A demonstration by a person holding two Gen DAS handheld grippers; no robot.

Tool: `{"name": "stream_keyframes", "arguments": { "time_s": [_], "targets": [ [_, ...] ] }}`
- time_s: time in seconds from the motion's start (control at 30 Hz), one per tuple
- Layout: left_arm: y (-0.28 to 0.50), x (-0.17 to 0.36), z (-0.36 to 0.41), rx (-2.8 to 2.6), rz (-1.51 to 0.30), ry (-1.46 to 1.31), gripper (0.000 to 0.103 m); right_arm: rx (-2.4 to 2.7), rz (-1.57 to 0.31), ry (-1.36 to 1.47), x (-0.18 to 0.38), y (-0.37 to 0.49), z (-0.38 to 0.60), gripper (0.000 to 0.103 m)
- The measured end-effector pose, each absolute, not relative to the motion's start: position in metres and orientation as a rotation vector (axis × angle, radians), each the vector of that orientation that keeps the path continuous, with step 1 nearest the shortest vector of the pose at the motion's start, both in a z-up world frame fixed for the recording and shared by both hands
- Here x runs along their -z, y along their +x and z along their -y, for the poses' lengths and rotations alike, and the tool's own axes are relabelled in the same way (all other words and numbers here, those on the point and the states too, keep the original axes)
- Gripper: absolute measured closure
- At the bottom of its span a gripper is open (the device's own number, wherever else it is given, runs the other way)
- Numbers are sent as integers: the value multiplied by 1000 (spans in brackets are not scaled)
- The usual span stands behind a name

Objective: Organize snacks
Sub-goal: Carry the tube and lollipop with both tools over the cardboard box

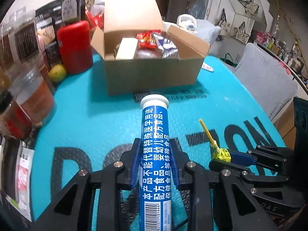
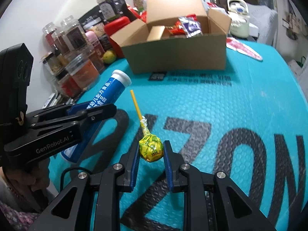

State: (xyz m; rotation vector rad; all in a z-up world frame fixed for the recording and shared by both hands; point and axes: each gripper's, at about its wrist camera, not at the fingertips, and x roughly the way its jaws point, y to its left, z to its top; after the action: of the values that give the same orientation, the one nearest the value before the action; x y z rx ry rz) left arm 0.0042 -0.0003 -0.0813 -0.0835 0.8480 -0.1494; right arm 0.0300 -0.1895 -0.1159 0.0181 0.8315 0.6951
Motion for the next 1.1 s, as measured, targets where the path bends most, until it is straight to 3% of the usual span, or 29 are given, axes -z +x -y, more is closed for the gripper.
{"name": "stream_keyframes", "arguments": {
  "time_s": [1.1],
  "targets": [
    [101, -39, -7, 195, -540, -119, 75, -691, -561, -1, -16, 124, 189, 79]
  ]
}}
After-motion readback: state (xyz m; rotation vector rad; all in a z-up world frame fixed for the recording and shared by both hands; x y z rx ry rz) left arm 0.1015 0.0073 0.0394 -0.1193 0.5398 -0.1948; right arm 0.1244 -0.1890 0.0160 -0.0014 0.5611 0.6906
